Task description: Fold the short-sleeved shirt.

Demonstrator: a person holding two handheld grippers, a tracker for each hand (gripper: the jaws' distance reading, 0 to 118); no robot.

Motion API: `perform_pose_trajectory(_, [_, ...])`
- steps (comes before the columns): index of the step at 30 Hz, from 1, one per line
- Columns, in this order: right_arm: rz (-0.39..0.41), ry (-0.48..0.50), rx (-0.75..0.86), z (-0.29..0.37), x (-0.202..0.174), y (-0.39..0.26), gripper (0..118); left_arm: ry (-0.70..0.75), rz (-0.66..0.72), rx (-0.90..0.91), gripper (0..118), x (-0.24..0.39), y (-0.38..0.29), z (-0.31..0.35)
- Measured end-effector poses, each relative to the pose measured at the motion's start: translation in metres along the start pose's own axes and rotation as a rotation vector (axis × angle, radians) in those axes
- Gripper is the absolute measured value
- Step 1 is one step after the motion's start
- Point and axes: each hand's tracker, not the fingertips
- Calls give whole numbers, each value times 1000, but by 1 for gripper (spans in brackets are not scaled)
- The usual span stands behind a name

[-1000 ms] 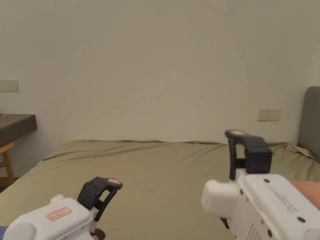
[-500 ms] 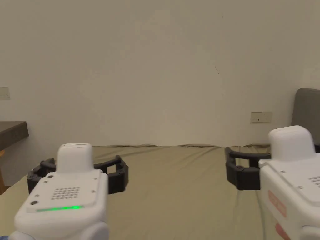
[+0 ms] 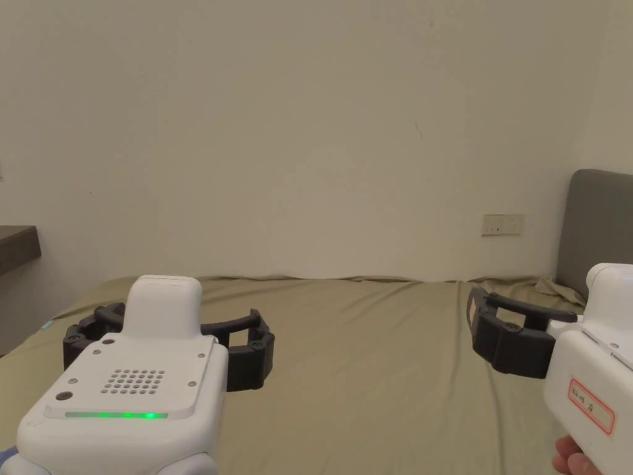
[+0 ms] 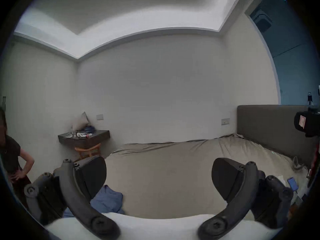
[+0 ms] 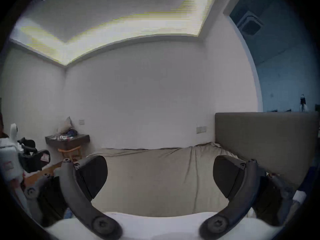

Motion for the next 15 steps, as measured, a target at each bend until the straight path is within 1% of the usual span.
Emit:
perform_pose_trajectory(3, [-3,10,7,0,8,-3,118,-3,-20,1,118,1,0,1])
perform_pose_trajectory(8, [-26,-15,-16,0,15,-2,118,-17,-30,-22,118,6,0,0])
perform_pose_trajectory(11, [-2,-47,-21,0,16,-2,118,2,-32,-10,118,8,0,1])
perform_pose_trajectory(13, [25,-55,-57,1,15,-1,118,-24,-26,9,118,9,-1,3])
perform_pose_trajectory(14, [39,-70,-70,0,14,-2,117,-31,-28,10,102,11,0,3])
perform_pose_trajectory(15, [58,-77,-80,0,14,-3,96,-25,-35,9,27,14,0,3])
